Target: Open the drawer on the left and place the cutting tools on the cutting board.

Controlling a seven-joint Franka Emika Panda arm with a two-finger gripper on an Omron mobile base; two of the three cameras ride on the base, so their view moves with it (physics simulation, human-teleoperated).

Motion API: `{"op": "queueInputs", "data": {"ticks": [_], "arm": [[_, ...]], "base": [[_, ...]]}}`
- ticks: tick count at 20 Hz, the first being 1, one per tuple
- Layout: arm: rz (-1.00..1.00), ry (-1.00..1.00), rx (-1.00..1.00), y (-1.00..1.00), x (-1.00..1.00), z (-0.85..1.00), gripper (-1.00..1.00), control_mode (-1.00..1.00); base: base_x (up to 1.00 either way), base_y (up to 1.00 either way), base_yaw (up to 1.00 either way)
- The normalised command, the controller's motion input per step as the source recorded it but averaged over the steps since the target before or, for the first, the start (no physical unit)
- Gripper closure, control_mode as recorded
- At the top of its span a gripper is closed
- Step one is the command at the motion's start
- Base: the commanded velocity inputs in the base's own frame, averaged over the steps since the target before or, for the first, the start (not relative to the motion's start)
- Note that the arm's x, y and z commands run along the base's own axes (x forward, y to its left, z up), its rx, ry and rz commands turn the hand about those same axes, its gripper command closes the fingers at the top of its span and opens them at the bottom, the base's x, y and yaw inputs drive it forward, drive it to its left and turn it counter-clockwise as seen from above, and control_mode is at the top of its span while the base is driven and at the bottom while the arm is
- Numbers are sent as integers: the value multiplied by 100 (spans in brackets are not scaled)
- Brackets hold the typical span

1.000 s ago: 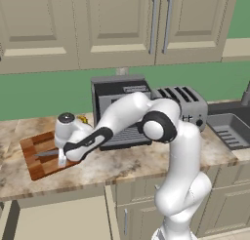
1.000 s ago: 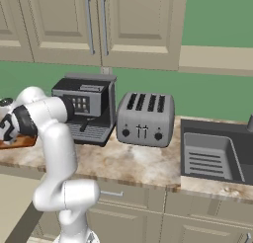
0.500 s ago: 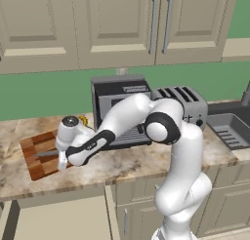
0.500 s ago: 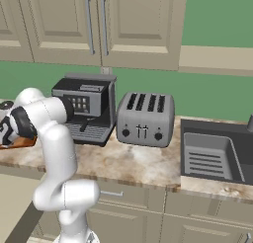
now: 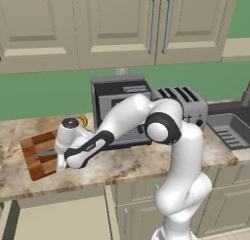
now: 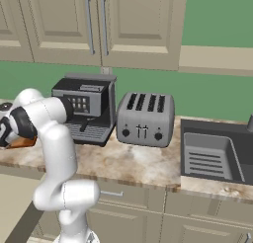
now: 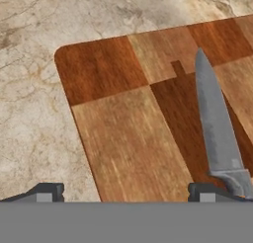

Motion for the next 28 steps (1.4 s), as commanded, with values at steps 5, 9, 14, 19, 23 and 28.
{"op": "queueInputs", "data": {"ticks": [5,9,14,19,23,28], "arm": [[0,5,0,16,-18,0,-100,-100],[0,0,0,18,-13,0,-100,-100],[1,0,0,15,-14,0,-100,-100],[7,0,0,15,-16,0,-100,-100],[5,0,0,12,-13,0,-100,-100],[2,0,0,20,0,0,-100,-100]], "base": [[0,0,0],[0,0,0],[0,0,0],[0,0,0],[0,0,0],[0,0,0]]}}
